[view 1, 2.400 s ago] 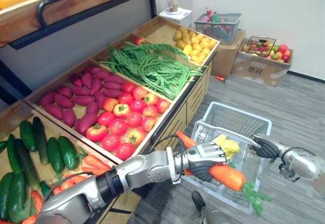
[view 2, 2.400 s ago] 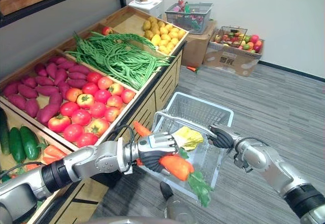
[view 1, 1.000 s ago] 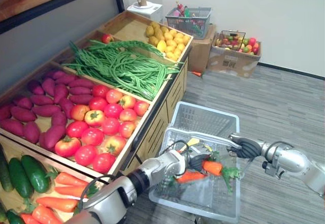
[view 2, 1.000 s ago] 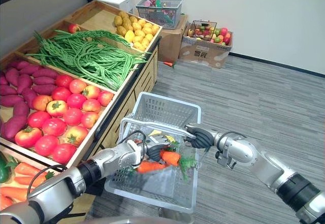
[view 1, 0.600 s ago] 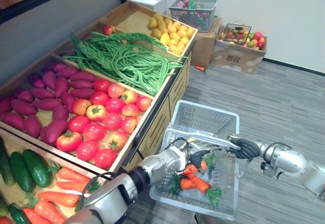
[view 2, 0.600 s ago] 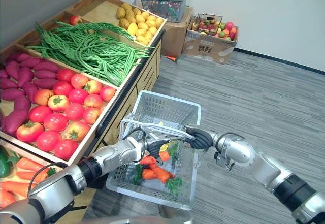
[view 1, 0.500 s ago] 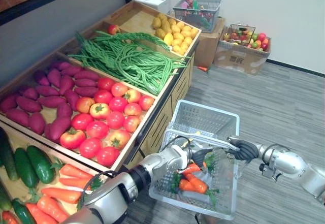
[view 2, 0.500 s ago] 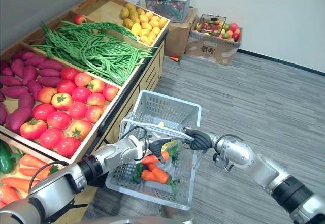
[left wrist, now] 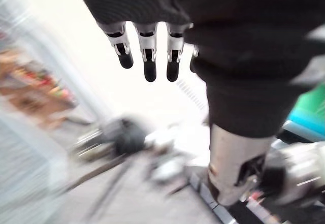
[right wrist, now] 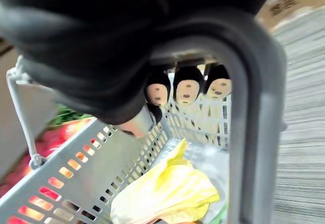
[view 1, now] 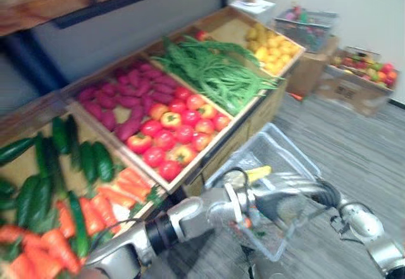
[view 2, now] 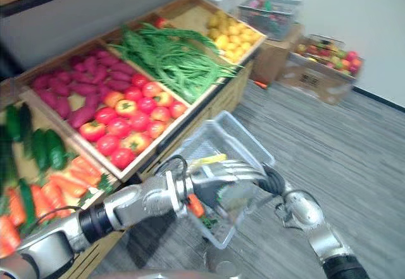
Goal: Pick vegetable in the basket
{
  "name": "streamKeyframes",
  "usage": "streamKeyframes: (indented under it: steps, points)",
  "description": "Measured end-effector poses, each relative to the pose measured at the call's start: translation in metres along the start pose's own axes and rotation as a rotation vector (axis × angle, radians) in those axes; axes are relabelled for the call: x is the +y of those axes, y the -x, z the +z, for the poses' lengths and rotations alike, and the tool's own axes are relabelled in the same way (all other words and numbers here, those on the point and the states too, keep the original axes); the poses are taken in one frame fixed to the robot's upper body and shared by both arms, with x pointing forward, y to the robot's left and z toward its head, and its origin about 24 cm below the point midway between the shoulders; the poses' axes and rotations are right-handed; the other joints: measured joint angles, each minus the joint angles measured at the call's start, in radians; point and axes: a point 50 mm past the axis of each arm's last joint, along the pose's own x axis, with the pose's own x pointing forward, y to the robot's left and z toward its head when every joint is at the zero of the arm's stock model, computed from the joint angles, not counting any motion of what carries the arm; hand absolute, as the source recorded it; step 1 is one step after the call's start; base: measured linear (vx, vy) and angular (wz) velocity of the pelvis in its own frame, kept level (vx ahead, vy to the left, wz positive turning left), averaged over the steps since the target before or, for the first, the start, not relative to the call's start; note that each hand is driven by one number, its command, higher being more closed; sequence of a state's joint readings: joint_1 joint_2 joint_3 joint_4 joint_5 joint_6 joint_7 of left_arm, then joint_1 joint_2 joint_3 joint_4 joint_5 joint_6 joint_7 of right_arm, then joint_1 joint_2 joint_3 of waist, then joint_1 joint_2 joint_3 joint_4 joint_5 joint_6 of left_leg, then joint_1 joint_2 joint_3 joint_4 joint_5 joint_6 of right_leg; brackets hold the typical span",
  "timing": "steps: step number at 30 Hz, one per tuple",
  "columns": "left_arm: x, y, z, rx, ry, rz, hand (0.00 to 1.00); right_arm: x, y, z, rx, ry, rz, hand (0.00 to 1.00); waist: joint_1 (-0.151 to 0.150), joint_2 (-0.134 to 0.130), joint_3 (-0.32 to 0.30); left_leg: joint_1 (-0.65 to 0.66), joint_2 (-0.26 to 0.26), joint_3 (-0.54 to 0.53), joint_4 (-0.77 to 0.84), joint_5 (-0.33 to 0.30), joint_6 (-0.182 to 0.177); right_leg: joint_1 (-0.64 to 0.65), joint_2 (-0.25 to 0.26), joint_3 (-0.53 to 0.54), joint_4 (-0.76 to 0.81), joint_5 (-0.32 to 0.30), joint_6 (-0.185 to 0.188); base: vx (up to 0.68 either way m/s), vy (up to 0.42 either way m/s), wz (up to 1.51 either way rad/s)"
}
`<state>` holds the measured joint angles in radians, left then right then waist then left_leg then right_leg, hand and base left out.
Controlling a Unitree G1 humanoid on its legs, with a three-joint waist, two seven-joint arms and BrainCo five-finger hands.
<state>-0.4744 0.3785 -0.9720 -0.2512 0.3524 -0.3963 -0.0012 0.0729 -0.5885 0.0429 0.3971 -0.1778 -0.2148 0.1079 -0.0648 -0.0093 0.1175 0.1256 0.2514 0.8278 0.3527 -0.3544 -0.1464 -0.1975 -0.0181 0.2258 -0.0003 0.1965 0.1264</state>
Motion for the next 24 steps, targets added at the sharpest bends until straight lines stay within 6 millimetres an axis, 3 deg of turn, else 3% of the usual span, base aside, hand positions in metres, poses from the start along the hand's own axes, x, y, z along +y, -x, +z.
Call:
streamKeyframes:
  steps: [1, 2, 3, 6, 11, 14, 19, 21, 24]
  points:
    - [0.004, -0.002, 0.017, -0.089, 0.030, 0.042, 0.00, 0.002, 0.004, -0.016, 0.080, -0.047, -0.048, 1.00, 0.018, 0.000, -0.004, -0.017, -0.005, -0.048, 0.000, 0.005, 0.007, 0.012, -0.017, -0.039, -0.001, -0.005, 0.000, -0.04, 0.000, 0.86]
    - [0.006, 0.000, 0.021, -0.102, 0.041, 0.056, 0.00, 0.004, 0.007, -0.024, 0.125, -0.068, -0.068, 1.00, 0.023, -0.002, -0.011, -0.028, -0.007, -0.074, 0.000, 0.008, 0.012, 0.014, -0.027, -0.059, -0.001, -0.008, -0.002, -0.06, 0.009, 1.27]
    - [0.007, 0.010, 0.020, -0.068, 0.061, 0.074, 0.00, 0.013, 0.018, -0.047, 0.248, -0.144, -0.106, 1.00, 0.031, -0.003, -0.032, -0.065, -0.017, -0.137, -0.002, 0.018, 0.026, 0.022, -0.054, -0.112, -0.008, -0.013, -0.002, -0.05, 0.015, 1.08]
    - [0.015, 0.045, 0.004, 0.118, 0.054, 0.132, 0.00, 0.033, 0.045, -0.091, 0.475, -0.297, -0.201, 1.00, 0.040, -0.006, -0.048, -0.113, -0.053, -0.257, -0.013, 0.040, 0.048, 0.055, -0.102, -0.209, -0.036, -0.013, -0.003, -0.04, 0.032, 1.11]
    - [0.051, 0.089, 0.006, 0.291, -0.039, 0.376, 0.00, 0.058, 0.090, -0.139, 0.806, -0.518, -0.369, 1.00, 0.045, -0.016, -0.085, -0.174, -0.131, -0.410, -0.073, 0.095, 0.082, 0.091, -0.172, -0.349, -0.079, -0.013, -0.002, -0.02, 0.030, 0.96]
    - [0.077, 0.114, 0.010, 0.378, -0.125, 0.591, 0.00, 0.082, 0.109, -0.150, 0.945, -0.633, -0.416, 1.00, 0.061, -0.028, -0.087, -0.195, -0.159, -0.487, -0.099, 0.126, 0.090, 0.117, -0.193, -0.424, -0.092, -0.013, -0.002, 0.01, 0.003, 0.78]
    - [0.096, 0.164, 0.014, 0.561, -0.228, 1.016, 0.00, 0.125, 0.132, -0.152, 1.090, -0.787, -0.429, 1.00, 0.079, -0.046, -0.097, -0.232, -0.182, -0.590, -0.114, 0.162, 0.094, 0.138, -0.206, -0.520, -0.090, -0.026, 0.002, 0.00, -0.018, 0.63]
    - [0.097, 0.197, 0.018, 0.675, -0.278, 1.247, 0.00, 0.142, 0.144, -0.151, 1.149, -0.836, -0.428, 1.00, 0.096, -0.064, -0.103, -0.241, -0.191, -0.628, -0.145, 0.180, 0.087, 0.141, -0.213, -0.556, -0.084, -0.045, -0.003, -0.03, -0.025, 0.54]
    - [0.084, 0.233, 0.018, 0.860, -0.301, 1.442, 0.00, 0.155, 0.150, -0.148, 1.185, -0.875, -0.428, 1.00, 0.102, -0.074, -0.104, -0.241, -0.197, -0.660, -0.173, 0.203, 0.085, 0.150, -0.216, -0.589, -0.082, -0.052, -0.006, -0.01, -0.038, 0.38]
